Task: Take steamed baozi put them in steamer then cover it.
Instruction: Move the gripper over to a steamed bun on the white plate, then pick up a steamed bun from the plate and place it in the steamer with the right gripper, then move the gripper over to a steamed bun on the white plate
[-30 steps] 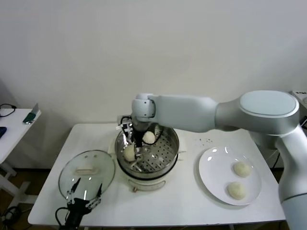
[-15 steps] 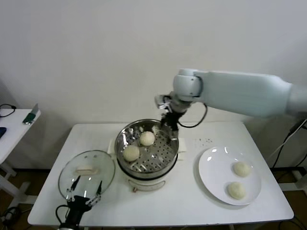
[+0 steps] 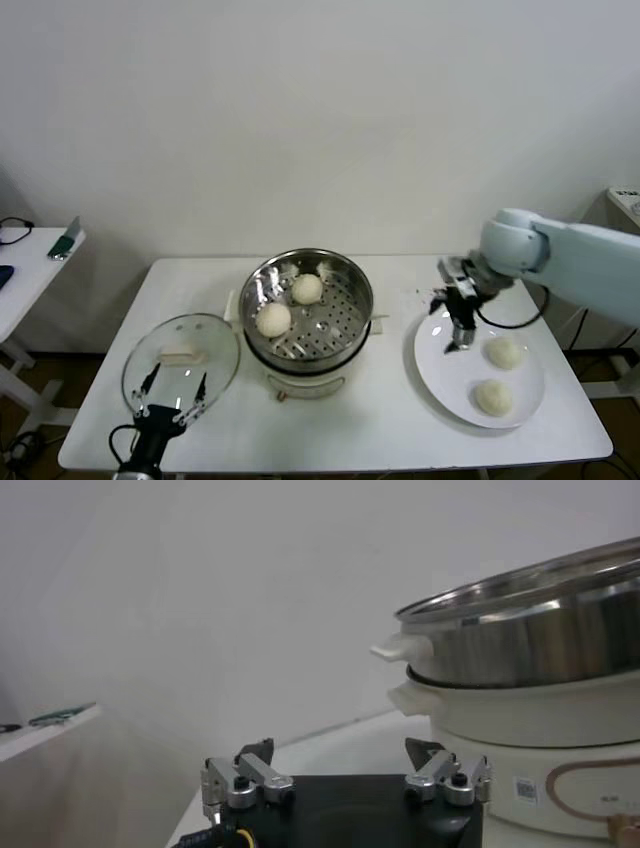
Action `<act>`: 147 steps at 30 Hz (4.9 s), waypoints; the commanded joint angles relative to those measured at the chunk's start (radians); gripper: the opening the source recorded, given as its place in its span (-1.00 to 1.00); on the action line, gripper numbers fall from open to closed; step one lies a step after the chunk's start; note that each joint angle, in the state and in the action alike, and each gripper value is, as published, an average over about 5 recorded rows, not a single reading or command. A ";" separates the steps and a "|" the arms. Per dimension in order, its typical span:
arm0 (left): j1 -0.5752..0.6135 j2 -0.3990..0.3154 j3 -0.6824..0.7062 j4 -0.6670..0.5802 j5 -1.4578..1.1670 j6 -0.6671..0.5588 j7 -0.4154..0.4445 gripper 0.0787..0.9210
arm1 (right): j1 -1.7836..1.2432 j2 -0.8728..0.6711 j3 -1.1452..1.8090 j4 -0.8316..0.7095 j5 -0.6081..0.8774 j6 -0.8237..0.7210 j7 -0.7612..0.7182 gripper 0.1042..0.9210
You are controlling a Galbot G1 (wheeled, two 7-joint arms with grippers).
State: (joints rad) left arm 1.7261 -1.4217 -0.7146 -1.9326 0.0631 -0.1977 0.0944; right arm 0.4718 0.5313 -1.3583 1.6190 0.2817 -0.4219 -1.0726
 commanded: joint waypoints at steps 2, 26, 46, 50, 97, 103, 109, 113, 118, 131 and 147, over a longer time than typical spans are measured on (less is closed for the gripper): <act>0.000 -0.008 0.000 -0.012 0.006 0.026 -0.012 0.77 | -0.314 -0.161 0.164 -0.020 -0.212 0.047 -0.025 0.76; 0.001 -0.019 0.005 0.002 0.043 0.028 -0.017 0.77 | -0.412 -0.074 0.233 -0.136 -0.286 0.067 -0.008 0.76; 0.016 -0.022 0.002 -0.012 0.044 0.037 -0.024 0.77 | -0.311 -0.058 0.178 -0.143 -0.281 0.131 -0.032 0.39; 0.020 -0.019 -0.001 -0.014 0.041 0.038 -0.025 0.77 | -0.113 -0.013 0.058 -0.138 -0.307 0.256 -0.058 0.37; -0.040 -0.009 0.050 -0.019 0.070 0.026 -0.048 0.77 | 0.109 0.855 -0.042 -0.141 -0.434 0.817 -0.066 0.41; -0.038 -0.010 0.046 -0.010 0.068 0.022 -0.047 0.77 | 0.099 0.840 -0.064 -0.124 -0.416 0.808 -0.068 0.41; -0.034 -0.010 0.037 -0.005 0.067 0.019 -0.047 0.77 | 0.096 0.826 -0.066 -0.116 -0.412 0.807 -0.067 0.44; -0.034 -0.009 0.028 -0.002 0.060 0.016 -0.047 0.77 | 0.105 0.816 -0.058 -0.117 -0.413 0.811 -0.064 0.57; -0.036 -0.007 0.022 0.006 0.055 0.013 -0.047 0.77 | 0.130 0.800 -0.040 -0.123 -0.437 0.831 -0.065 0.75; -0.036 -0.004 0.024 0.014 0.056 0.008 -0.046 0.77 | 0.307 0.545 -0.009 -0.157 -0.340 0.763 -0.058 0.76; -0.024 0.000 0.031 -0.016 0.050 0.004 -0.044 0.77 | 0.264 0.001 -0.187 -0.049 -0.036 0.043 0.095 0.76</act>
State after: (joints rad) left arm 1.6985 -1.4220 -0.6838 -1.9397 0.1151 -0.1938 0.0501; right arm 0.7983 0.8121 -1.5050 1.5412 0.1809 -0.0751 -1.0222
